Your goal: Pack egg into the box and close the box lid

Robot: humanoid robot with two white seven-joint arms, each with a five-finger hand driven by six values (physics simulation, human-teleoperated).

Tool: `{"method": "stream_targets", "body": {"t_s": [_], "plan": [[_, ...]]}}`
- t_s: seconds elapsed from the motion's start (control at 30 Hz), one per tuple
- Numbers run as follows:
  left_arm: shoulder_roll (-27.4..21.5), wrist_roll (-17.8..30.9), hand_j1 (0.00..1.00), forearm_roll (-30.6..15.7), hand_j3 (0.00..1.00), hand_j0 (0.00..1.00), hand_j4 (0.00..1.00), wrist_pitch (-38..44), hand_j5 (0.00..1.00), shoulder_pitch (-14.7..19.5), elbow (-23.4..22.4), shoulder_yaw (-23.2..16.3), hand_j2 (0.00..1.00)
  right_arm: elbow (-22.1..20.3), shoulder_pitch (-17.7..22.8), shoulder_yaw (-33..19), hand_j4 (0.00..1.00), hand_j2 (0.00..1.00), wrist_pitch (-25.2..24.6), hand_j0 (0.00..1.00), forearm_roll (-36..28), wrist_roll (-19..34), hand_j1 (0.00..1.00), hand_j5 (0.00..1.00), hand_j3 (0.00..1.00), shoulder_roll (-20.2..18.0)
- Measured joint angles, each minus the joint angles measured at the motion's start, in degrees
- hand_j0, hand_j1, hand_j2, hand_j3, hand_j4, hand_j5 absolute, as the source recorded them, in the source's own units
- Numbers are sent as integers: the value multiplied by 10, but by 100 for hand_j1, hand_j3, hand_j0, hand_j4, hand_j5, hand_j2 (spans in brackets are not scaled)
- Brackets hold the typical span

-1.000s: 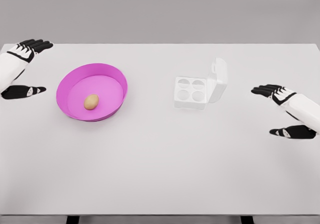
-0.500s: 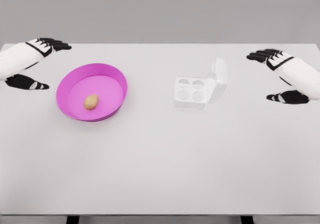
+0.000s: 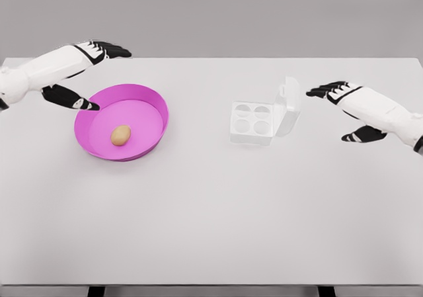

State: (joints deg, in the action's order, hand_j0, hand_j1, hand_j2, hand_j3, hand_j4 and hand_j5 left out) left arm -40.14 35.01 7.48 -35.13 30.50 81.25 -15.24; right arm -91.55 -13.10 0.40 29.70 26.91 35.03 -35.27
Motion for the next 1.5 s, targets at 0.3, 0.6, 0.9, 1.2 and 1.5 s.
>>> {"method": "stream_targets", "body": {"t_s": [0.3, 0.6, 0.9, 1.2, 1.5], "plan": [[2, 0, 98, -3, 98, 98, 98, 0, 98, 7, -51, -68, 98, 69, -25, 5, 100, 100, 4, 100, 0, 0, 100, 100, 100, -22], [0, 0, 97, -24, 97, 97, 97, 0, 97, 18, -72, -106, 97, 80, -23, 6, 100, 100, 9, 100, 0, 0, 100, 100, 100, -40], [-18, 0, 97, -101, 97, 97, 97, 0, 97, 50, -84, -183, 97, 91, -14, -4, 100, 100, 42, 100, -1, 0, 100, 100, 100, -51], [-30, 0, 97, -143, 97, 97, 97, 30, 97, 67, -86, -207, 97, 42, 29, -23, 100, 100, 53, 100, -2, 0, 100, 100, 100, -54], [-43, 0, 97, -165, 97, 97, 97, 73, 97, 74, -87, -245, 97, 5, 40, -50, 100, 100, 54, 100, -4, 0, 100, 100, 100, -51]]}}
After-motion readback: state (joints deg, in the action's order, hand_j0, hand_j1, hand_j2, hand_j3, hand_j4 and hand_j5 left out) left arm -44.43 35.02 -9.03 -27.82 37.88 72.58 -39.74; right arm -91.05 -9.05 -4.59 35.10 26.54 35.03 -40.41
